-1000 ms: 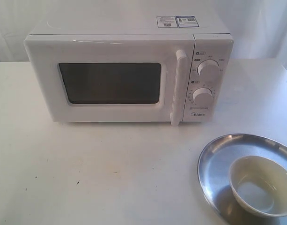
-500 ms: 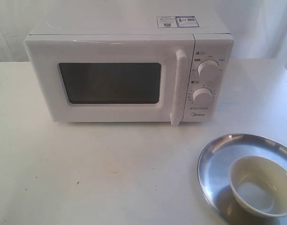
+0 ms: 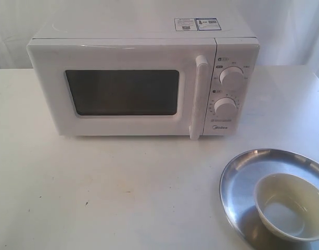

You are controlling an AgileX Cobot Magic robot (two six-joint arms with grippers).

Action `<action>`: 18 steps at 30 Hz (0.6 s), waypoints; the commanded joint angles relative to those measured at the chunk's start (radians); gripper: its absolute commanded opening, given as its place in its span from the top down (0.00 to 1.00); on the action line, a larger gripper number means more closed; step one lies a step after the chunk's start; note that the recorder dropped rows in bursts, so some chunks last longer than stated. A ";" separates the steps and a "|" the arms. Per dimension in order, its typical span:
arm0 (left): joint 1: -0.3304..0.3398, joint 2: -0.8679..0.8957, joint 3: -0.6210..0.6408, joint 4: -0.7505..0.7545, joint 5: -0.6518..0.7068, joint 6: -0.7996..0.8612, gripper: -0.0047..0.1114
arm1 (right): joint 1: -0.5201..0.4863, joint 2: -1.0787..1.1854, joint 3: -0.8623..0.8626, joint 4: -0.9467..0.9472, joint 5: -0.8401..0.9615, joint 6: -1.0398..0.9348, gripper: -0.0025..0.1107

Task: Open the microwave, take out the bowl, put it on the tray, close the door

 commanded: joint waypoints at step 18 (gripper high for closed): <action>-0.001 -0.002 -0.001 -0.004 0.000 -0.006 0.96 | -0.171 -0.006 0.005 0.568 -0.037 -0.508 0.98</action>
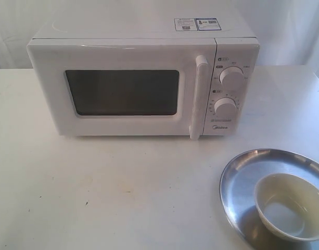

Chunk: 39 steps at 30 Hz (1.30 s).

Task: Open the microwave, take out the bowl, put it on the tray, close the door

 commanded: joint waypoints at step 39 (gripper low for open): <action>-0.001 -0.002 -0.001 -0.004 0.000 -0.006 0.96 | -0.001 -0.006 0.005 -0.054 0.089 -0.010 0.98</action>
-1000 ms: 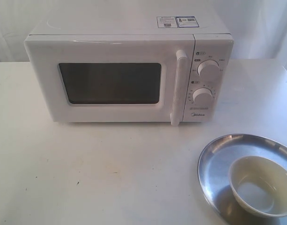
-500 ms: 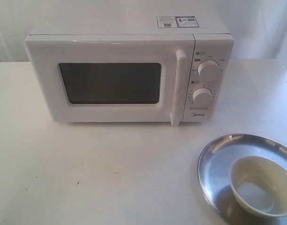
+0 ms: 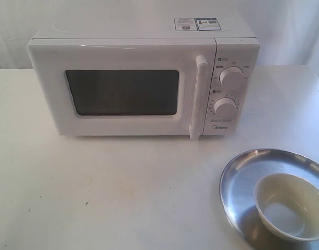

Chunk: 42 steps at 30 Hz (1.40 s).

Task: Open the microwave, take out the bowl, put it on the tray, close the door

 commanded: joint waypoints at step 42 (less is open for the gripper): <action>-0.001 -0.002 -0.001 -0.004 0.000 -0.006 0.96 | 0.158 -0.006 0.005 -0.006 0.080 0.003 0.98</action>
